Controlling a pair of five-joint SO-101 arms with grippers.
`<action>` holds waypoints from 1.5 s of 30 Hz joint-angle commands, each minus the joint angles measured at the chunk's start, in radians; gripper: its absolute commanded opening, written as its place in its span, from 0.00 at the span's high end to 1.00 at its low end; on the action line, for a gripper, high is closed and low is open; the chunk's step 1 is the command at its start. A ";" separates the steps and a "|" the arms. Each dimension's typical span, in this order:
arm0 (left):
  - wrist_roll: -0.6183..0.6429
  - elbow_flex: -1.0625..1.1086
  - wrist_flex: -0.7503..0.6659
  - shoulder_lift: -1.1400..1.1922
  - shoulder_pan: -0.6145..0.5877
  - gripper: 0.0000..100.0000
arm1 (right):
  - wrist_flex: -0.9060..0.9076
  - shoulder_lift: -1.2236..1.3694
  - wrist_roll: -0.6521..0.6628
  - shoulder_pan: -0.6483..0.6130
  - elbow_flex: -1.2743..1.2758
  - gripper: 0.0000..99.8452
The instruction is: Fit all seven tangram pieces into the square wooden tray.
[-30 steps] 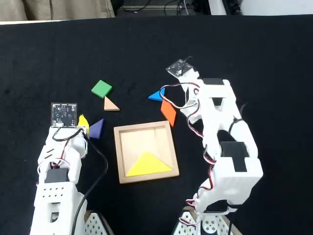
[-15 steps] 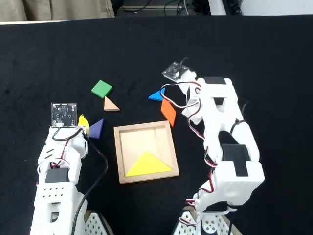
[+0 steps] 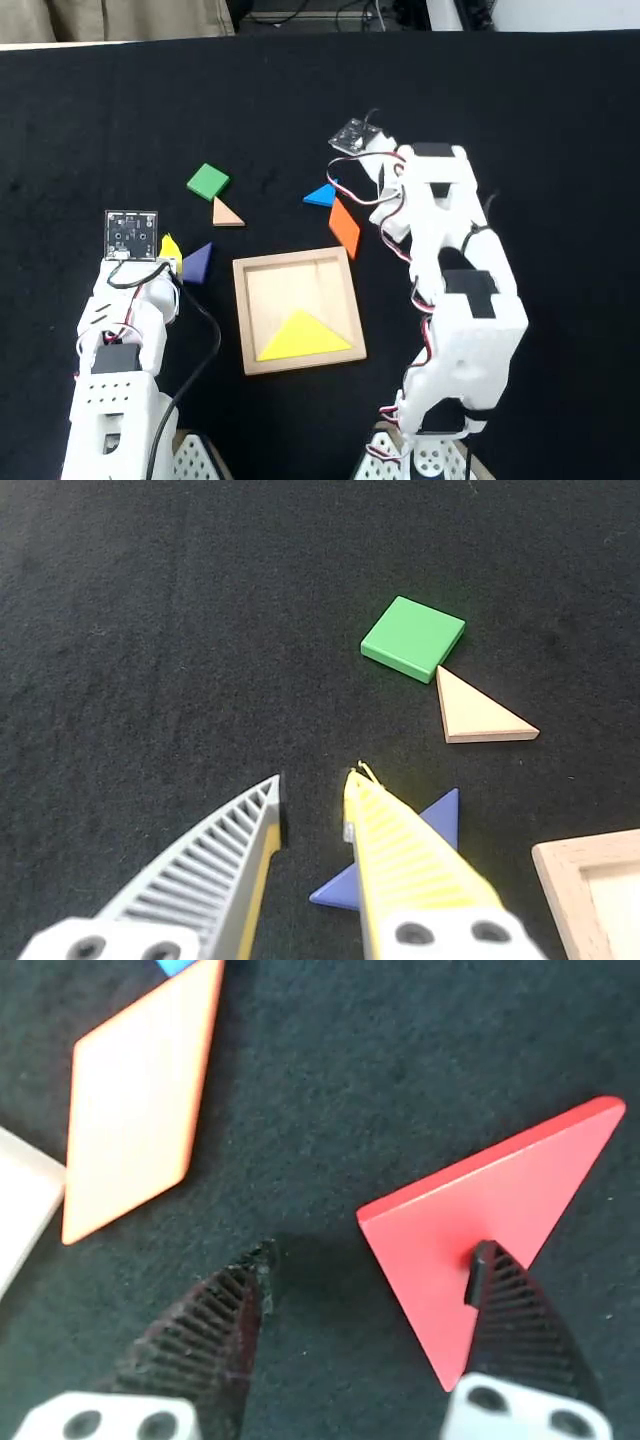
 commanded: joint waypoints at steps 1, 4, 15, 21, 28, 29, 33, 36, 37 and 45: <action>-0.009 -0.002 -0.021 -0.006 0.010 0.88 | 0.038 -0.082 0.011 0.000 -0.031 0.70; -0.009 -0.002 -0.021 -0.006 0.010 0.88 | 0.037 -0.143 0.051 0.000 -0.027 0.70; -0.009 -0.002 -0.021 -0.006 0.010 0.88 | 0.041 0.038 0.078 0.041 -0.133 0.70; -0.009 -0.002 -0.021 -0.008 0.010 0.88 | 0.043 0.091 0.078 0.046 -0.177 0.70; -0.009 -0.002 -0.021 -0.008 0.010 0.88 | 0.041 0.099 0.080 0.054 -0.160 0.70; -0.009 -0.002 -0.021 -0.008 0.010 0.88 | 0.037 0.107 0.080 0.060 -0.156 0.70; -0.009 -0.002 -0.021 -0.008 0.010 0.88 | 0.063 0.163 0.091 0.095 -0.197 0.70; -0.009 -0.002 -0.021 -0.008 0.010 0.88 | 0.110 0.193 0.092 0.106 -0.243 0.70; -0.009 -0.002 -0.021 -0.006 0.010 0.88 | 0.121 0.203 0.092 0.106 -0.255 0.70; -0.009 0.002 -0.021 -0.009 0.010 0.88 | 0.226 0.302 0.092 0.112 -0.401 0.70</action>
